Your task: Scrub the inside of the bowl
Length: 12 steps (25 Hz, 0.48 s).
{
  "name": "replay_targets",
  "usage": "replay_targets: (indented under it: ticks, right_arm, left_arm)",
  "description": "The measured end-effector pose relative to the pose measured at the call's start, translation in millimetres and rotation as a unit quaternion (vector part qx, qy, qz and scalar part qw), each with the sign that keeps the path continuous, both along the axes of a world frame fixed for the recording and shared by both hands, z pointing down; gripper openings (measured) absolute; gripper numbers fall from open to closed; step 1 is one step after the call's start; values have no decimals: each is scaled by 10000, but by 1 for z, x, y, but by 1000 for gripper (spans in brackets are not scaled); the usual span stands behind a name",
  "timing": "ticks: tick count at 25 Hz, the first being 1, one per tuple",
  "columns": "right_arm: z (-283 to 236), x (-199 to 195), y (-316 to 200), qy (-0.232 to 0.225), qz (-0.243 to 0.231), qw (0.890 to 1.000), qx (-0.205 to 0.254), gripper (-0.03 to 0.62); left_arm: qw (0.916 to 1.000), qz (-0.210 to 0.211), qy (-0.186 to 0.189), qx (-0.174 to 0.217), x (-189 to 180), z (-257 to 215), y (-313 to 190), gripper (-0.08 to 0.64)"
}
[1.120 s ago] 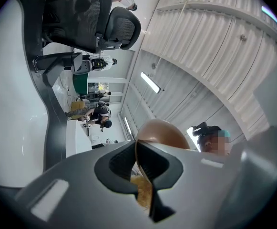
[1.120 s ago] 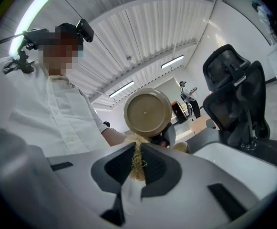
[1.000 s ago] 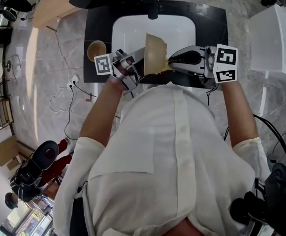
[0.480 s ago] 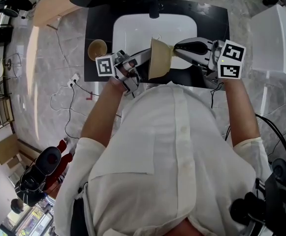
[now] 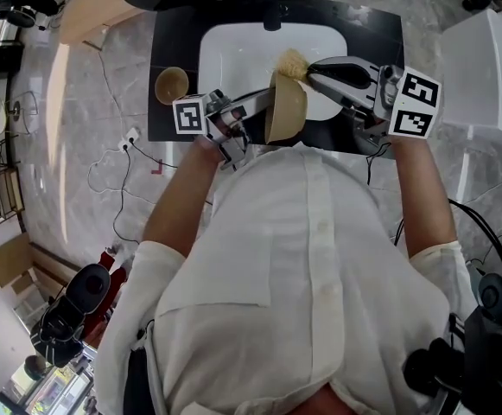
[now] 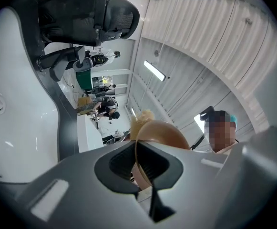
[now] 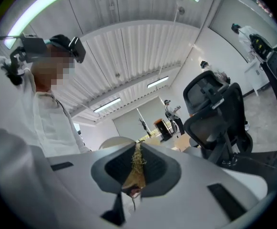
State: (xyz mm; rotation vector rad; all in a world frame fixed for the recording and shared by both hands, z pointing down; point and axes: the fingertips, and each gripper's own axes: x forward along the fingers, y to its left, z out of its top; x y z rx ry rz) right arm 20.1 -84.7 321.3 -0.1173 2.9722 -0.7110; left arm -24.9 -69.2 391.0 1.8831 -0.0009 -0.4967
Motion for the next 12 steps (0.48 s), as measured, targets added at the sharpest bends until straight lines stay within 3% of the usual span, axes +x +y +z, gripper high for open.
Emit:
replay_targets:
  ticks: [4,12]
  right_arm:
    - [-21,-2,7,-425,-138,9990,36,28]
    - [-41,-9,40,-937,-875,9917,110,28]
  left_arm:
    - [10000,-46,-47,-47,-1,3,-5,17]
    - [9992,-330,-42,-237,-10,9,-19,18]
